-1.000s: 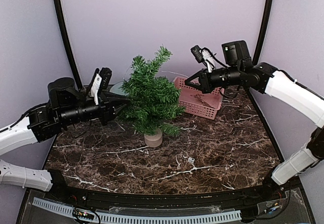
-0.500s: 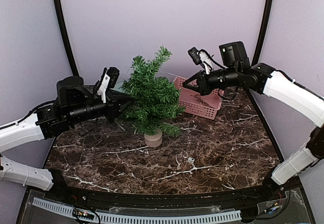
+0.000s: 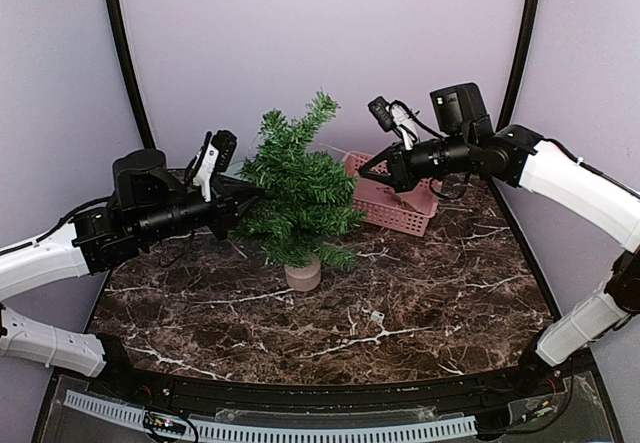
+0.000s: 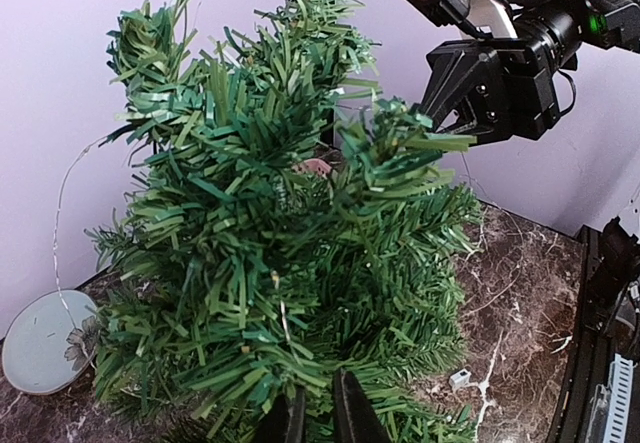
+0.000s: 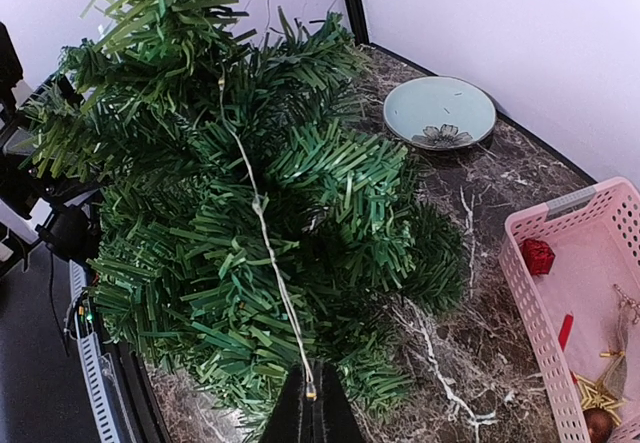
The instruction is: Decorate the small christmas tree
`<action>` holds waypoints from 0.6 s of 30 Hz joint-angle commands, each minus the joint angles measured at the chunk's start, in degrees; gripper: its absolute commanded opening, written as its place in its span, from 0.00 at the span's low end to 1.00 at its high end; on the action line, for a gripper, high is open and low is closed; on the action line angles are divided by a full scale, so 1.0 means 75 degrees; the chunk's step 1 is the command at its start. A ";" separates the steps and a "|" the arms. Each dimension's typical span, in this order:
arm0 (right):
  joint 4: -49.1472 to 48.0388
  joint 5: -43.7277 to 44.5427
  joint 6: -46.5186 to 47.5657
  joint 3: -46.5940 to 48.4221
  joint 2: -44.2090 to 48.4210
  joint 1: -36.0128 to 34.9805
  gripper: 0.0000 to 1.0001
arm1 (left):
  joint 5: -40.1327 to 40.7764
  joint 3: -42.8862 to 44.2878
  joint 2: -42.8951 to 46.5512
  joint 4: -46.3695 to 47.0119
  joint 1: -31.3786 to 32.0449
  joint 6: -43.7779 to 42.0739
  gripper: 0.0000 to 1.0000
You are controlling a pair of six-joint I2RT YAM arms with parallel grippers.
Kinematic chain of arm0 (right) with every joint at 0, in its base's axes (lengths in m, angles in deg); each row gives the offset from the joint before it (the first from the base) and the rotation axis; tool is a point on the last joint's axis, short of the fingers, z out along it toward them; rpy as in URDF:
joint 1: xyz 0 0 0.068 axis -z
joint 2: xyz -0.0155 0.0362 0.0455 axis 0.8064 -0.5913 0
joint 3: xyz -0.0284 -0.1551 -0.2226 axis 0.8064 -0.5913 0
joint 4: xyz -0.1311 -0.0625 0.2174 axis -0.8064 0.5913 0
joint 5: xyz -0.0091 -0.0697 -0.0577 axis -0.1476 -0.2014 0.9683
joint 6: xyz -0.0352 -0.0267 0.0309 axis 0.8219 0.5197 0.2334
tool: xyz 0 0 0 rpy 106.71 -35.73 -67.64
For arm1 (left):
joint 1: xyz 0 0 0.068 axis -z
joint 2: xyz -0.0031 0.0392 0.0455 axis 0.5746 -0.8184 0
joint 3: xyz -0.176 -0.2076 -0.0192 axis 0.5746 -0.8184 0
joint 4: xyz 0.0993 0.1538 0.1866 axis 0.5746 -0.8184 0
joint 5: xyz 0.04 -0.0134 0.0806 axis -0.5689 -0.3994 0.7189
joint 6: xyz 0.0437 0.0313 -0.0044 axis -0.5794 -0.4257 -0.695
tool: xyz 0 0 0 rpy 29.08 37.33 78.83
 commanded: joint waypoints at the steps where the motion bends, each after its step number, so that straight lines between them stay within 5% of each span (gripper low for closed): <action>1: -0.0124 -0.0091 0.0049 0.0278 0.0109 -0.0094 0.00 | -0.0017 0.0169 -0.0101 0.0222 0.0028 -0.0223 0.11; 9: 0.0117 -0.0119 0.0084 0.0639 0.0109 -0.0236 0.00 | -0.0286 0.0112 -0.0087 0.0424 0.0073 -0.0184 0.00; 18: 0.0109 -0.0338 -0.0231 0.0862 0.0031 -0.0544 0.00 | -0.0708 0.0161 -0.0085 0.0542 0.0242 -0.0168 0.00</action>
